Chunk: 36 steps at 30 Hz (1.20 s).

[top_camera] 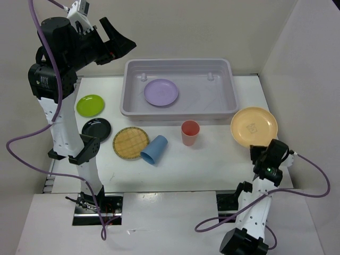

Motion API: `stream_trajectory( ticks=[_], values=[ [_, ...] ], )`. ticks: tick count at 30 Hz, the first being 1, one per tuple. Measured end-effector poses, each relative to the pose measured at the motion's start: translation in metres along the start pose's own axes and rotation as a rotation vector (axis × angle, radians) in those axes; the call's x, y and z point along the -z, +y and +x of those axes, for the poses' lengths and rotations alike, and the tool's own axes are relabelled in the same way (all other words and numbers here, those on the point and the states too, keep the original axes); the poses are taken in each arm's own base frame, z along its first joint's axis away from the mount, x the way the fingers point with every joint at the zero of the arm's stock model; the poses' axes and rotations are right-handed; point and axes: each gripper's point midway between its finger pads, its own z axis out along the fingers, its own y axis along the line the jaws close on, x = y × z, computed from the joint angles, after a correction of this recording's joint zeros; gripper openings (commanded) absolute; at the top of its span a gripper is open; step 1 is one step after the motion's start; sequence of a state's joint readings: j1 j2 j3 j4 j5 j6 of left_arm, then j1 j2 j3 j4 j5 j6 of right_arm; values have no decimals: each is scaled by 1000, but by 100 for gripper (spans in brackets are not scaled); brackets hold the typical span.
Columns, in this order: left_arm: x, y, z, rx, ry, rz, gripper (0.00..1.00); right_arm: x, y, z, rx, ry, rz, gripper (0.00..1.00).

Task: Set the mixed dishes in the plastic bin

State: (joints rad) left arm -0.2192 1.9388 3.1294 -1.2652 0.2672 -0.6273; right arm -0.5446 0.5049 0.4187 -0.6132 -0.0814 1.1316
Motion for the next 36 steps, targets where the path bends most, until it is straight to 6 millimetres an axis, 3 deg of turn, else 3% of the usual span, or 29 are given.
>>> stream_trajectory(
  ticks=[6,9,12,20,26,31,36],
  values=[
    [2,-1,1,0,2,1,99,33,72,-13,60,-3,-166,0],
    [8,-4,2,-1,1,-1,99,39,108,4,116,74,-252,0],
    [18,-12,3,-7,-7,1,99,38,139,44,201,193,-303,0],
    [60,-39,1,-26,-56,28,99,19,212,187,437,451,-374,0],
    [103,-38,1,-27,-83,-21,99,-22,248,249,539,517,-375,0],
    [124,-17,28,-33,-52,-83,99,-51,262,299,614,581,-387,0],
    [131,-3,55,-12,-48,-84,99,-82,257,343,696,649,-369,0]
  ],
)
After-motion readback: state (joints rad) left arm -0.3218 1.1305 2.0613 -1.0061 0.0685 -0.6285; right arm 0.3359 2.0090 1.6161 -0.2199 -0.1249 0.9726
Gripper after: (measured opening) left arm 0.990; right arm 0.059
